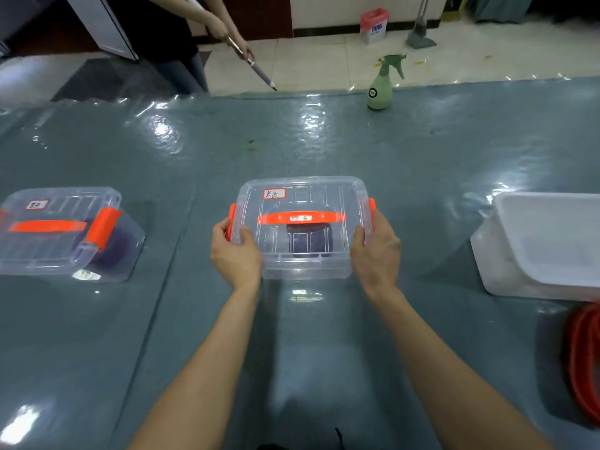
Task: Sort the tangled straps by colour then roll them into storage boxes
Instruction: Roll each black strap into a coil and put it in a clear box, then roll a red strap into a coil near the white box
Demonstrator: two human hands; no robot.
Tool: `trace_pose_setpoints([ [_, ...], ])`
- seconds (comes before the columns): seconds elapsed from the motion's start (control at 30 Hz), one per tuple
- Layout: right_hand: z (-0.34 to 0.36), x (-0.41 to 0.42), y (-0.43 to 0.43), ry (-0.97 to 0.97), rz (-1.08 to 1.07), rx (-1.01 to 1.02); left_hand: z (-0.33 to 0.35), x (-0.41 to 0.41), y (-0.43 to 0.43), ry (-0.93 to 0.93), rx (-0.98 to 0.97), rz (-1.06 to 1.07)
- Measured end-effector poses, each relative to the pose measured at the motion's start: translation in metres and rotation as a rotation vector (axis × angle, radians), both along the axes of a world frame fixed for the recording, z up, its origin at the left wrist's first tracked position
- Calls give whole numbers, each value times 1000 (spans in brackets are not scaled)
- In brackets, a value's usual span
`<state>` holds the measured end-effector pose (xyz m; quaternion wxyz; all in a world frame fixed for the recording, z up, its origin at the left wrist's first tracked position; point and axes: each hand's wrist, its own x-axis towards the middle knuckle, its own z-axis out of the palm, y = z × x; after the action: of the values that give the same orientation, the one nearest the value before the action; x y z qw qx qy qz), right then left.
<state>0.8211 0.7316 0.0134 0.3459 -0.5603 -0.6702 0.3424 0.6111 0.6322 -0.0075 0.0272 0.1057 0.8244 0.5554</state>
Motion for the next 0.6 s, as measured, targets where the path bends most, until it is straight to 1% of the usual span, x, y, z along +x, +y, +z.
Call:
trace_pose_setpoints([
  [0.2,-8,-2,-3,-91,48,178,1,2,0,71,-58,20],
  [0.37,-8,-2,-3,-112,41,154,11,5,-4,147,-196,-33],
  [0.43,-2,0,-4,-143,53,140,15,6,-11,193,-317,-122],
  [0.47,3,2,-4,-176,75,127,18,4,-16,219,-385,-208],
  [0.53,14,7,-7,-277,167,69,23,0,-28,255,-512,-407],
  [0.6,26,22,-13,-370,255,28,33,1,-40,332,-643,-527],
])
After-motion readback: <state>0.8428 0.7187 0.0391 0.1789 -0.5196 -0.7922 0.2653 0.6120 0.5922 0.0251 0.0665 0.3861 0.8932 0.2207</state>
